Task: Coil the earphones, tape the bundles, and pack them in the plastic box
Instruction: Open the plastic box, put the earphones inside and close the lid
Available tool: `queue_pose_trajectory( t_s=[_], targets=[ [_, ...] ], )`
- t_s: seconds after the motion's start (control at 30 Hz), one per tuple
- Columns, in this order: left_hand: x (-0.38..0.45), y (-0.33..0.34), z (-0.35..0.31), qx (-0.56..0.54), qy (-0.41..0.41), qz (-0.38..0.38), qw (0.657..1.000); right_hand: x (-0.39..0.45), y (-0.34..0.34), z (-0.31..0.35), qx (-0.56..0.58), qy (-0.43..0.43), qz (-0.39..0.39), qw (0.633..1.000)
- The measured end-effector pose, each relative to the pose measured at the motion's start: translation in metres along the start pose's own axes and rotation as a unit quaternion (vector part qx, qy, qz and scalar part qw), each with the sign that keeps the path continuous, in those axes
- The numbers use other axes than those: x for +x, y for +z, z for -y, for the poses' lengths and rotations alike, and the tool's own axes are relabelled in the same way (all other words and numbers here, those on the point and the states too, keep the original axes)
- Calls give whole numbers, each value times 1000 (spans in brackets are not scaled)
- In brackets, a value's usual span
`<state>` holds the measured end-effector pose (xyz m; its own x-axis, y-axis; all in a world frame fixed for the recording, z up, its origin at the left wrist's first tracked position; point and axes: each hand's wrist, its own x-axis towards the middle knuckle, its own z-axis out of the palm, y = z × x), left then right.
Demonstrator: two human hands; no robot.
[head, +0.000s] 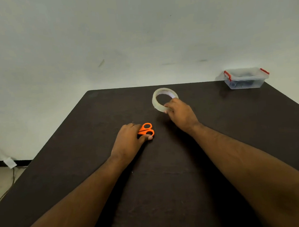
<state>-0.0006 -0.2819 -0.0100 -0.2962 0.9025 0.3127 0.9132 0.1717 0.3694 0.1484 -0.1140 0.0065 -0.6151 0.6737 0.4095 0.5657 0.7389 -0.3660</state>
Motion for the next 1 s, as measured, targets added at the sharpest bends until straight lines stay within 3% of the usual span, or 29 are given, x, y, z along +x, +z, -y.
queue_pose_trajectory(
  t_s=[0.17, 0.47, 0.67, 1.0],
  targets=[
    [12, 3, -14, -53, 23, 7, 998, -27, -56, -55, 31, 10, -75, 997],
    [103, 58, -139, -127, 115, 58, 984, -69, -179, -177, -40, 163, -67, 984],
    [168, 118, -221, -139, 131, 115, 975, -76, -194, -251, -77, 270, -30, 959],
    [239, 171, -297, -180, -24, 93, 979, -59, -182, -300, -91, 274, -6, 957]
  ],
)
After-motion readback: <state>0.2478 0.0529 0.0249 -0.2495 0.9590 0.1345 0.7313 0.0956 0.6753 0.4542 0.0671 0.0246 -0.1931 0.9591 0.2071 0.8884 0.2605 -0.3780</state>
